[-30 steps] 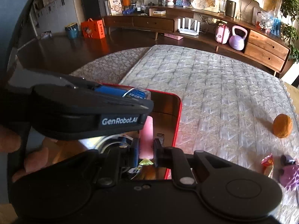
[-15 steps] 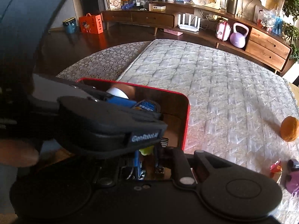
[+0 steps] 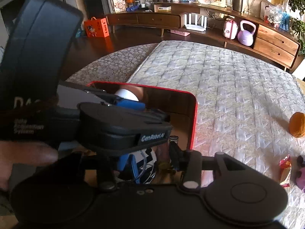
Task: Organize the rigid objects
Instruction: 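Carry the black bottle and pink tube into the red box while both tools open to release, then withdraw both open tools from the red box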
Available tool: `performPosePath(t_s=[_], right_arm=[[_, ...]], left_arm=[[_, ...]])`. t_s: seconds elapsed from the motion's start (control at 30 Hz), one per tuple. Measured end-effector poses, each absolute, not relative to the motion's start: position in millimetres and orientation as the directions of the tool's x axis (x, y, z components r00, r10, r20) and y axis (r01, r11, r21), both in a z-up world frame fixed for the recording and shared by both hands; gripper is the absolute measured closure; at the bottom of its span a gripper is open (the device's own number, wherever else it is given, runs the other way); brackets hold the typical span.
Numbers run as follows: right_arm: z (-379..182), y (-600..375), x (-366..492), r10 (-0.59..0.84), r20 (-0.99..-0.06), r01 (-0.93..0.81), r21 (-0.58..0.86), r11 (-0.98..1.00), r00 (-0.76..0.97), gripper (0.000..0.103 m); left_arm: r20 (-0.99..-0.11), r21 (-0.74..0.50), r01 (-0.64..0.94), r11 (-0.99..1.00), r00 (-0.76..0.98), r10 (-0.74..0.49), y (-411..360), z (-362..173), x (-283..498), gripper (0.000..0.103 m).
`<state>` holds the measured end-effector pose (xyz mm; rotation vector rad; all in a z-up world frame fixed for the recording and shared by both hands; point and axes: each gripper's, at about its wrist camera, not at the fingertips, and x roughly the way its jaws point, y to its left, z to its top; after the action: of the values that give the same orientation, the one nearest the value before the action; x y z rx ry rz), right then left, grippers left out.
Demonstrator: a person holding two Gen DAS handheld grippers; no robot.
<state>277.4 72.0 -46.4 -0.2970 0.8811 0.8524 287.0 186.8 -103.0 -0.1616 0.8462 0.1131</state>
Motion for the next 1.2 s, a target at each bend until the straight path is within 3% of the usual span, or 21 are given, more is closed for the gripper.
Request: performPosePath(t_s=[0.27, 0.4, 1.07, 1.2], right_arm=[[-28, 53, 264, 0.559, -0.748, -0.757, 0.119, 0.643, 0.357, 0.034], [-18, 41, 257, 0.568, -0.735, -0.754, 0.119, 0.646, 0.370, 0.022], [21, -47, 230, 0.602, -0.666, -0.699, 0.167, 0.696, 0.441, 0.005], [25, -77, 228, 0.610, -0.653, -0.688, 0.183, 0.702, 0.449, 0.004]], left_arm=[[-0.736, -0.093, -0.172, 0.981, 0.675, 0.049, 182, -88, 275, 0.060], [-0.719, -0.105, -0.177, 0.979, 0.694, 0.049, 179, -79, 263, 0.046], [-0.678, -0.119, -0.136, 0.984, 0.735, 0.019, 132, -38, 209, 0.041], [-0.652, -0.119, -0.136, 0.983, 0.758, 0.026, 117, -30, 197, 0.031]])
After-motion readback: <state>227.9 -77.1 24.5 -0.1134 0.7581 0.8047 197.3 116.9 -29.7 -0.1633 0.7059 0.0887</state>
